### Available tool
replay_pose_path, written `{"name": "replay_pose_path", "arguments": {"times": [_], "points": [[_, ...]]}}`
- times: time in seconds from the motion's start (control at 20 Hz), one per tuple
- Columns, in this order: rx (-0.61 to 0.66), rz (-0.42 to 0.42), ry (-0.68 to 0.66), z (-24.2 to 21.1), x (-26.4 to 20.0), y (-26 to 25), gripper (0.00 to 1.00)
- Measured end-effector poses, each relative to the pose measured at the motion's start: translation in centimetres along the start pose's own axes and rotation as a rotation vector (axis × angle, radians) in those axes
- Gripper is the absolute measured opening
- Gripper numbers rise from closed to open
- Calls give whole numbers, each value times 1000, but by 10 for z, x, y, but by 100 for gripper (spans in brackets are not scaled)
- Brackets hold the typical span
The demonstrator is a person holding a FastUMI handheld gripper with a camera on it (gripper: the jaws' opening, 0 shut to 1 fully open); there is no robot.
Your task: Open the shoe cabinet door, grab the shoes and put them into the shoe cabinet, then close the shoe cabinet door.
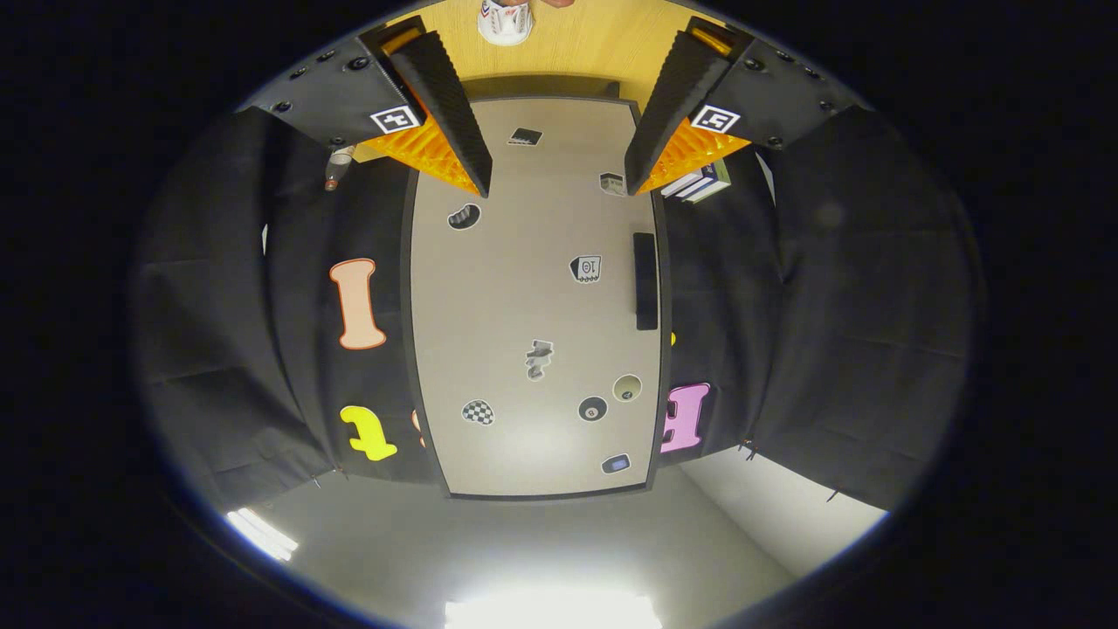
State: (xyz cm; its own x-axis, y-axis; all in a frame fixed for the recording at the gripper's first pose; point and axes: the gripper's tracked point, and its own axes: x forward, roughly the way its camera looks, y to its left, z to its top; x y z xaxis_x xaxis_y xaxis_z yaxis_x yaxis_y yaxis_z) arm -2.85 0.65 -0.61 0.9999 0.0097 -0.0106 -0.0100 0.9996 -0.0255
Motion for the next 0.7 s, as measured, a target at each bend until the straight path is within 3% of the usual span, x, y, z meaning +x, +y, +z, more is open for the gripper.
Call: {"name": "replay_pose_path", "arguments": {"times": [0.35, 0.7], "points": [[-7, 14, -9, 4, 1, 12, 97], [-4, 30, -14, 17, 30, 35, 97]]}}
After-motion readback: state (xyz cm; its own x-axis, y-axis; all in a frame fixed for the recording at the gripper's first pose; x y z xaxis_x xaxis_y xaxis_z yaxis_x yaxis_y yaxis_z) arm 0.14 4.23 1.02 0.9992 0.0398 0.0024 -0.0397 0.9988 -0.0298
